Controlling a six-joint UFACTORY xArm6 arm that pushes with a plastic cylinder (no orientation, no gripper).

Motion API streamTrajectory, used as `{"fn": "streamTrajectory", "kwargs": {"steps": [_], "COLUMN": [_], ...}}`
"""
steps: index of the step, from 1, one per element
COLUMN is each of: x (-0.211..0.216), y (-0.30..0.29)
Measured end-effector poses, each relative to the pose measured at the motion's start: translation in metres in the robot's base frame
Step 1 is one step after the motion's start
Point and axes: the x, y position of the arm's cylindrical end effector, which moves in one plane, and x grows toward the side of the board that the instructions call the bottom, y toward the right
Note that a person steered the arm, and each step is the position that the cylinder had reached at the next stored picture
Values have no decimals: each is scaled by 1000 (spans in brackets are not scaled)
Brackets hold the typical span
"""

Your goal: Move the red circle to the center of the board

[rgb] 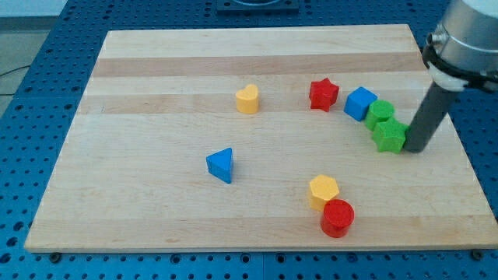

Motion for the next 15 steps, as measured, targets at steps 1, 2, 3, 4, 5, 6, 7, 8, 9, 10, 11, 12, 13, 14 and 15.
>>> {"fn": "streamTrajectory", "kwargs": {"steps": [1, 2, 3, 4, 5, 6, 7, 8, 9, 10, 11, 12, 13, 14, 15], "x": [-4, -24, -55, -41, -21, -8, 1, 5, 61, 143, 147, 140, 147, 147, 144], "y": [6, 21, 25, 8, 7, 5, 2, 0, 27, -1, -19, -83, -91, -123, -176]}}
